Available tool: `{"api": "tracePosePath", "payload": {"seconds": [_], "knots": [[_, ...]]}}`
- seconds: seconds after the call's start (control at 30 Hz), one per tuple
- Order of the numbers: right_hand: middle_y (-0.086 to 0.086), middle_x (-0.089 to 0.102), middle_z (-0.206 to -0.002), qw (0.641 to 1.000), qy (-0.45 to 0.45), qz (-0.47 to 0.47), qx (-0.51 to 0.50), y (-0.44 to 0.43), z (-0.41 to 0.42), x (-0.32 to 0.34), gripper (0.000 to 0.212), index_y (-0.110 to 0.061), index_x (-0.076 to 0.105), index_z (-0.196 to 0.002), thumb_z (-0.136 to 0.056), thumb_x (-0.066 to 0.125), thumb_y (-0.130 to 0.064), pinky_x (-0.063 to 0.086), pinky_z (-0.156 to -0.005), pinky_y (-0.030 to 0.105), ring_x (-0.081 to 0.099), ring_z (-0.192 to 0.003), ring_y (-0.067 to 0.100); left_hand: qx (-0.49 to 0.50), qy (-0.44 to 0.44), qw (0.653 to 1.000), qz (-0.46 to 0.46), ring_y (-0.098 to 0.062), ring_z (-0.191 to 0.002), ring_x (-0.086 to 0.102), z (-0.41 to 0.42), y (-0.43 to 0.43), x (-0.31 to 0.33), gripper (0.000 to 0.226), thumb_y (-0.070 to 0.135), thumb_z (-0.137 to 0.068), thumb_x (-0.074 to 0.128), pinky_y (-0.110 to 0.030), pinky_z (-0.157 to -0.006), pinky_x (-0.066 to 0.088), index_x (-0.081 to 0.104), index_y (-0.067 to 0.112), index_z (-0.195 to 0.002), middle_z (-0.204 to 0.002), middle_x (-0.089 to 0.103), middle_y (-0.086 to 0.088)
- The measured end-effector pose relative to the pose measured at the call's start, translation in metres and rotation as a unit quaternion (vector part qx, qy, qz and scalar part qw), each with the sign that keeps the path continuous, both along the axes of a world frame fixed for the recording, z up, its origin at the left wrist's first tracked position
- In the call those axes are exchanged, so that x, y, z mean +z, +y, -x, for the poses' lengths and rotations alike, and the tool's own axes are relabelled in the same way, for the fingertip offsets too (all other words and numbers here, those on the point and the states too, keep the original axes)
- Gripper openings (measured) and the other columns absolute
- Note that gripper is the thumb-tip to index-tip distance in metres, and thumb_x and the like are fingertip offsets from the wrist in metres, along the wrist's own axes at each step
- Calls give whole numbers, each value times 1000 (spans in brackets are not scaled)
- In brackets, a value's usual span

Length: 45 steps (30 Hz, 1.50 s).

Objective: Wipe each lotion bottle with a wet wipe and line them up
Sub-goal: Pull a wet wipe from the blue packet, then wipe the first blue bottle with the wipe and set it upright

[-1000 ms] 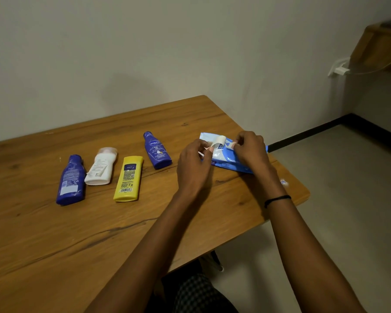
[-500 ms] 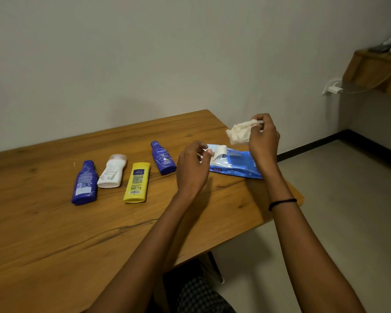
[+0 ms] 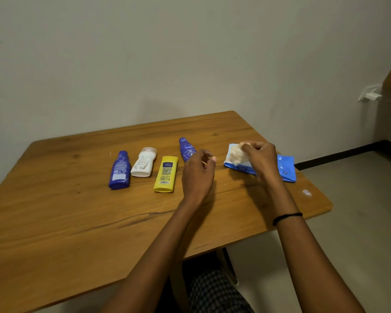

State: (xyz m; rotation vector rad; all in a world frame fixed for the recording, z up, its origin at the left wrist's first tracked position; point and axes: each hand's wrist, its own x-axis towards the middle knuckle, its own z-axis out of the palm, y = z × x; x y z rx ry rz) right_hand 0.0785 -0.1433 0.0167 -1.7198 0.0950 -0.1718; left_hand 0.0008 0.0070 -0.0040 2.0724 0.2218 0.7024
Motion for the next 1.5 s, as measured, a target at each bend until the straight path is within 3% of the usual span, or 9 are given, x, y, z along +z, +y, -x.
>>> {"api": "tracePosePath", "payload": {"seconds": [0.1, 0.23, 0.43, 0.53, 0.73, 0.93, 1.17, 1.37, 1.5], "knots": [[1, 70, -98, 999, 6, 10, 33, 19, 4, -5, 26, -12, 70, -106, -81, 73, -10, 53, -71, 21, 66, -88, 12, 12, 5, 1000, 10, -9, -87, 64, 5, 13, -2, 15, 25, -96, 64, -29, -77, 53, 69, 15, -107, -96, 69, 5], [1, 72, -95, 998, -19, 45, 45, 43, 9, -9, 13, -15, 72, -96, -83, 71, -11, 53, -73, 24, 67, -87, 13, 30, 2, 999, 26, -13, -88, 64, 8, 28, -2, 13, 22, -96, 63, -28, -76, 52, 69, 13, -104, -99, 71, -1], [4, 73, -98, 996, -43, 69, 41, 67, 9, -12, 15, -8, 74, -101, -87, 68, -11, 55, -79, 31, 67, -88, 15, 61, -5, 996, 65, -6, -72, 59, 7, 42, -3, 11, 9, -93, 62, -34, -71, 51, 68, 8, -103, -79, 65, 5], [5, 73, -102, 993, -48, 96, 39, 74, 1, -13, 17, -7, 74, -103, -87, 67, -10, 53, -77, 26, 67, -93, 17, 62, 29, 995, 75, -19, -84, 65, -2, 50, -3, 16, 7, -92, 61, -44, -77, 55, 66, 7, -107, -89, 68, -5], [6, 72, -108, 984, -73, 159, 30, 94, -26, -6, 20, -8, 74, -104, -89, 61, -6, 46, -79, 20, 64, -102, 19, 57, 160, 984, -43, -28, -119, 56, -43, 72, 0, 37, 18, -93, 64, -41, -96, 47, 57, 7, -128, -126, 64, -12], [6, 68, -112, 971, -50, 235, 11, 116, -53, -14, 23, -14, 74, -105, -92, 56, -10, 49, -78, 29, 62, -101, 23, 110, 223, 950, -190, -32, -122, 47, -76, 89, -5, 37, 34, -97, 55, -45, -93, 38, 58, 13, -127, -129, 62, -9], [3, 69, -114, 959, -8, 274, 68, 131, -65, -38, 24, -18, 72, -109, -93, 55, -21, 46, -74, 28, 61, -102, 22, 114, 261, 926, -249, -31, -117, 49, -90, 89, -16, 37, 44, -97, 53, -44, -90, 36, 59, 14, -119, -120, 67, -9], [7, 73, -100, 977, 36, 180, 108, 131, -58, -44, 16, -15, 74, -91, -89, 58, -20, 42, -59, 26, 64, -85, 20, 95, 255, 947, -174, -34, -127, 47, -92, 88, -15, 47, 37, -96, 58, -43, -98, 35, 52, 10, -133, -131, 62, -13], [1, 72, -97, 992, 20, 84, 94, 126, -43, -28, 13, -17, 74, -98, -90, 65, -22, 43, -52, 18, 66, -83, 12, 45, 176, 983, -5, -31, -124, 55, -84, 85, -7, 48, 26, -94, 65, -48, -104, 45, 53, 6, -137, -135, 60, -15]]}}
